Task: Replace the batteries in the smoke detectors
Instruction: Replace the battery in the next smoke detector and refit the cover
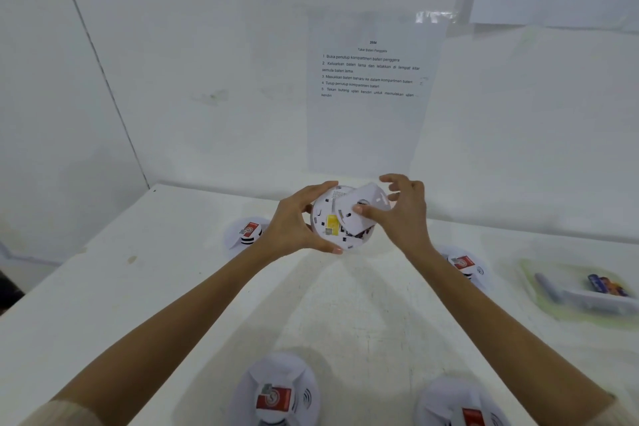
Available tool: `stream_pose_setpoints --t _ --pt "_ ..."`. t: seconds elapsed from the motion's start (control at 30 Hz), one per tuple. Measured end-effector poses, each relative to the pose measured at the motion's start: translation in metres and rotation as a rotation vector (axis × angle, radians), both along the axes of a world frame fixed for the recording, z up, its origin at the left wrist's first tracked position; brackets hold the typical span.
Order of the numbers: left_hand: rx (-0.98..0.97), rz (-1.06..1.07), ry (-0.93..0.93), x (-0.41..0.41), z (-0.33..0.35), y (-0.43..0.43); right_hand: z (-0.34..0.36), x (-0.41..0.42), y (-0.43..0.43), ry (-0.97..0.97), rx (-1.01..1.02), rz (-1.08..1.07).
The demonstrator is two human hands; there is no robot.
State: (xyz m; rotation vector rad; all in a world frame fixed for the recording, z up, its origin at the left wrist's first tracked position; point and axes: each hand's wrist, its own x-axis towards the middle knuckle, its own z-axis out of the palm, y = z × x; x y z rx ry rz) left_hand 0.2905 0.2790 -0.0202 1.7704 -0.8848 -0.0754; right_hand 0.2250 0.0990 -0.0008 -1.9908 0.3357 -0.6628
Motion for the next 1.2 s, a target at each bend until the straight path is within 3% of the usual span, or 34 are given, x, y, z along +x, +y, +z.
stream_pose_setpoints --t 0.13,0.2,0.37,0.53,0.7,0.83,1.07,1.2 --pt "0.014 -0.016 -0.002 0.0 -0.002 0.001 0.001 -0.005 -0.009 0.104 0.269 0.157" --pt "0.034 -0.028 -0.013 -0.001 -0.001 0.002 0.001 -0.007 -0.011 0.092 0.284 0.196" --pt "0.052 -0.043 0.035 -0.001 -0.002 0.002 0.024 -0.006 -0.026 0.053 -0.152 0.296" --pt "0.037 -0.07 0.071 -0.001 -0.001 -0.001 0.046 -0.003 -0.009 0.111 -0.339 0.506" --pt "0.002 -0.052 0.052 -0.005 0.001 -0.001 0.029 0.001 0.002 -0.033 -0.555 0.332" --pt "-0.039 0.028 0.065 -0.004 0.0 0.002 0.006 -0.007 0.016 -0.165 -0.541 0.048" --pt "-0.058 0.058 0.032 -0.002 0.002 0.004 -0.012 -0.016 0.031 -0.143 -0.542 0.099" --pt "-0.035 0.027 0.048 -0.002 0.002 0.007 -0.007 -0.012 0.016 -0.215 -0.646 0.233"
